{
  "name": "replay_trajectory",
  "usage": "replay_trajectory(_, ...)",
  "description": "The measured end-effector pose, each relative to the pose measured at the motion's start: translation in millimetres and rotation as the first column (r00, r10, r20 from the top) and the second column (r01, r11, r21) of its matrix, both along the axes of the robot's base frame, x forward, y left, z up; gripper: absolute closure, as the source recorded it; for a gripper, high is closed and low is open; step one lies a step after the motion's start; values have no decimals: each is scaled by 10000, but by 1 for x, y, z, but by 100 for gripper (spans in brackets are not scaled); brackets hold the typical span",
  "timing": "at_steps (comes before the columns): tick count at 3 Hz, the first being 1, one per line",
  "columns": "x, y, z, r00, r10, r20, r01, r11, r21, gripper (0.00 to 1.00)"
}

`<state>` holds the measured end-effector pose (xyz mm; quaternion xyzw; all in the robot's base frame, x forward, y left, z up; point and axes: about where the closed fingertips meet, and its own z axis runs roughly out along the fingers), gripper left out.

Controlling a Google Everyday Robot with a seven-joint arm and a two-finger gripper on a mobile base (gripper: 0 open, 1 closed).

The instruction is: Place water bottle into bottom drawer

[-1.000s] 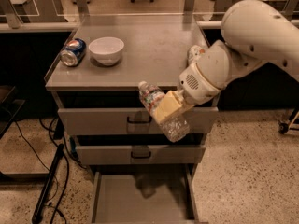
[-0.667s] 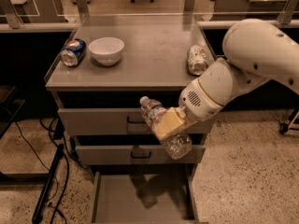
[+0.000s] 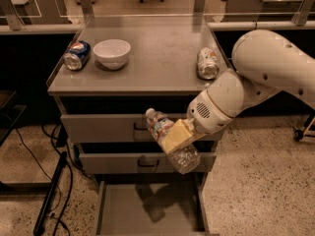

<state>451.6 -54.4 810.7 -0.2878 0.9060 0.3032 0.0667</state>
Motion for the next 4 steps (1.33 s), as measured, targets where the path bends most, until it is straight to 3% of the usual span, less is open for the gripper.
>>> replay_trajectory(1,-16,2,-39,9982,52,-604,-37,9997,257,100)
replay_trajectory(2,-34,5,-83,9899,149,-1412,-99,9993,360,100)
replay_trajectory(3,-34,5,-83,9898,150,-1414,-100,9993,361,100)
replay_trajectory(4,-41,9,-97,9829,209,-1830,-108,9983,564,100)
